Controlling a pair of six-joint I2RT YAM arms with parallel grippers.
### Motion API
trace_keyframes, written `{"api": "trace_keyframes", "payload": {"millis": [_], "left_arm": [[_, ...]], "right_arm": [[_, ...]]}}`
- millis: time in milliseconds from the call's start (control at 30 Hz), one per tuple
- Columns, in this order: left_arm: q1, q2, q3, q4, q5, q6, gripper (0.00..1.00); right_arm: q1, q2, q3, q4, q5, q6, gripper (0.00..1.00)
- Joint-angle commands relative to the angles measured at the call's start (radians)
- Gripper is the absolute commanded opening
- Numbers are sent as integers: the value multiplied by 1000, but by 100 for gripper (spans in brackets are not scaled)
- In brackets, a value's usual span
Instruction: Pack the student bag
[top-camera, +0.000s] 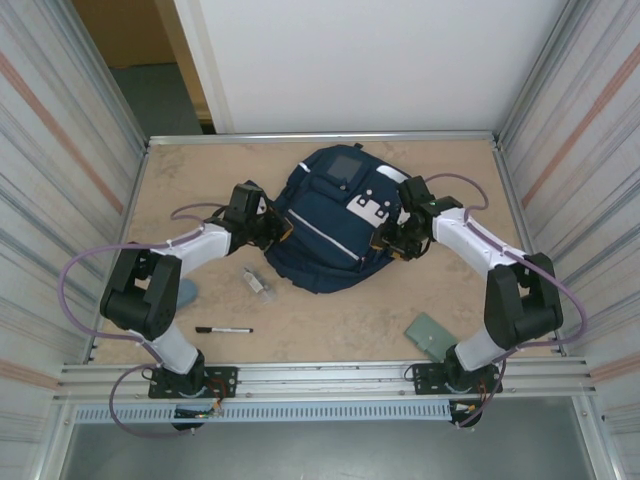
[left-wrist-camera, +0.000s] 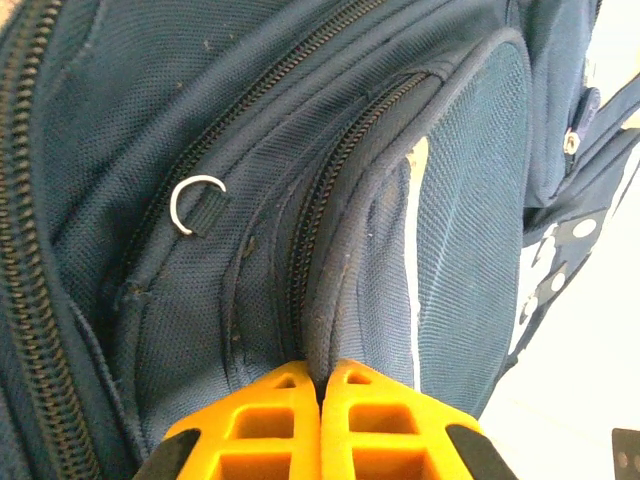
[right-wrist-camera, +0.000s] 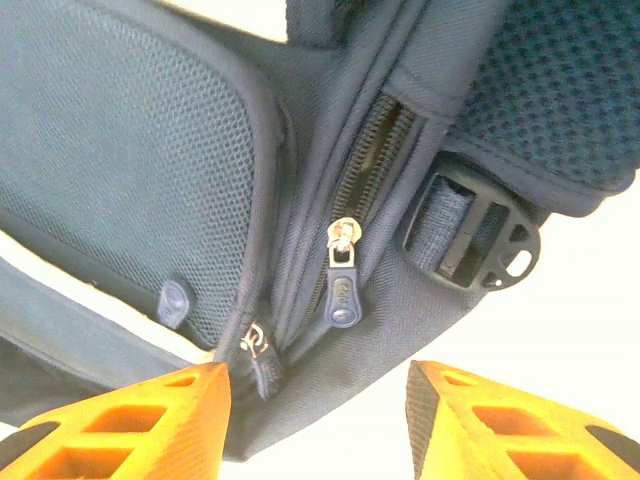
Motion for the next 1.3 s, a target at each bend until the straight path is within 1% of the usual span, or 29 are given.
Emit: {"api": "trace_keyframes", "payload": {"millis": [0,33,100,200,267,367,467,533,600,667,733,800,867,900,967,1067,1200,1267], "left_arm": [[-21,-5,-37,108,70,-62,0],[-24,-9,-52,132,77,-87,0],[-25,-13,-44,122,90,-79,0],[-26,-18,-24,72,85,-51,0],[-27,-20,-28,75,85,-62,0],[-27,-23,-12,55,86,-45,0],[-30,-34,-19,48,73,-44,0],[-29,-35,-24,55,72,-51,0],[-30,-30,-18,44,72,-39,0],[-32,-26,-22,51,67,-44,0],[-36,-19,-28,67,68,-61,0],[-37,-11,-18,67,75,-57,0],[-38,-8,-11,53,76,-46,0],[-39,-8,-12,54,74,-47,0],[-37,-13,-21,57,69,-56,0],[-38,-16,-15,45,56,-44,0],[-37,-7,-18,65,56,-61,0],[-36,6,-17,85,68,-75,0]], "right_arm": [[15,-20,-43,16,31,201,47],[23,-29,-69,48,42,242,45],[39,-34,-98,109,83,268,40],[46,19,-81,144,92,228,30],[51,59,-58,114,148,198,30],[61,65,-72,123,261,148,30],[58,72,-83,133,322,90,29],[49,74,-103,170,289,68,28],[44,79,-128,239,212,62,25],[48,96,-129,278,147,59,25],[62,112,-118,275,142,61,28],[72,127,-107,261,165,61,30],[71,137,-105,251,165,61,27],[69,135,-106,249,155,61,24],[62,117,-110,242,109,66,15],[43,69,-114,233,45,76,8],[-21,38,-108,219,-114,108,6],[-41,28,-99,194,-166,112,6]]}}
